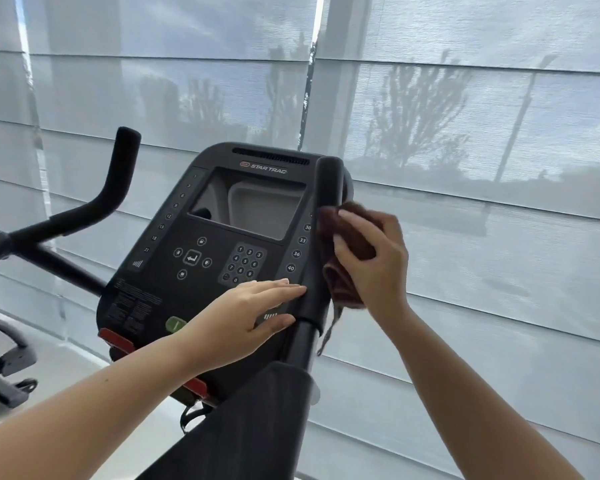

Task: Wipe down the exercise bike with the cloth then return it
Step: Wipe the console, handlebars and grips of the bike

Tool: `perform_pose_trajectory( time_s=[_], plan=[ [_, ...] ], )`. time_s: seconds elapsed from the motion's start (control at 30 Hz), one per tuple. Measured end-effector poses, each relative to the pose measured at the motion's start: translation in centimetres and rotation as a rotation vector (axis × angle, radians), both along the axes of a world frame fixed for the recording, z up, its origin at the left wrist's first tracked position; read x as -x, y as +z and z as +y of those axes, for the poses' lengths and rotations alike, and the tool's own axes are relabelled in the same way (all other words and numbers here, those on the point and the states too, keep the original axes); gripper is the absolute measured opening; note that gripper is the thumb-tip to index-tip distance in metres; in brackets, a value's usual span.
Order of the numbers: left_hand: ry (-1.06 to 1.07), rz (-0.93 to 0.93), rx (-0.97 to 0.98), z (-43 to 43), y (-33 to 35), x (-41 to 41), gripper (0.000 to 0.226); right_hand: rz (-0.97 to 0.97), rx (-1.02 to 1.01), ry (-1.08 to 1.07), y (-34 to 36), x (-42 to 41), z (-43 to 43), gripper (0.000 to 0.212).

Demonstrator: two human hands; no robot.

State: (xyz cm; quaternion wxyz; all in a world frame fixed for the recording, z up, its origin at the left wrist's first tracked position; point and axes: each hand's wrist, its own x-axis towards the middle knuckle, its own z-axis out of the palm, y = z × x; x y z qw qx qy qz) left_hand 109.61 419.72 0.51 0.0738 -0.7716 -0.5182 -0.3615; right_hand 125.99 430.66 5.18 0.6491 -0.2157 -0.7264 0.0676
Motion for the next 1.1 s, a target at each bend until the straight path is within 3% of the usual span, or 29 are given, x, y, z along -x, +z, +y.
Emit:
perform_pose_trajectory(
  time_s=[0.17,0.47,0.57,0.7,0.87,1.0,1.1],
  plan=[
    [-0.023,-0.030,-0.036,0.1,-0.3,0.0,0.040,0.117,0.015,0.021,4.6,2.4,1.6,0.035],
    [-0.054,-0.048,-0.075,0.4,-0.5,-0.1,0.038,-0.051,0.243,0.140,-5.8,-1.6,-3.6,0.033],
    [-0.052,-0.050,-0.076,0.4,-0.6,-0.2,0.038,-0.183,0.105,0.047,-2.5,-1.4,-3.4,0.035],
    [-0.053,-0.096,-0.062,0.3,-0.7,-0.2,0.037,-0.072,-0.031,-0.131,4.7,1.1,-1.3,0.033],
    [-0.080,-0.146,-0.093,0.4,-0.8,0.0,0.035,-0.280,0.066,-0.118,3.5,1.4,-1.9,0.032],
    [-0.146,-0.290,-0.053,0.5,-0.8,0.1,0.033,-0.492,0.189,-0.059,-1.5,-1.5,-5.2,0.039],
    [-0.177,-0.462,0.031,0.5,-0.9,0.1,0.028,-0.616,0.170,-0.039,-1.3,-2.4,-6.6,0.040]
  ],
)
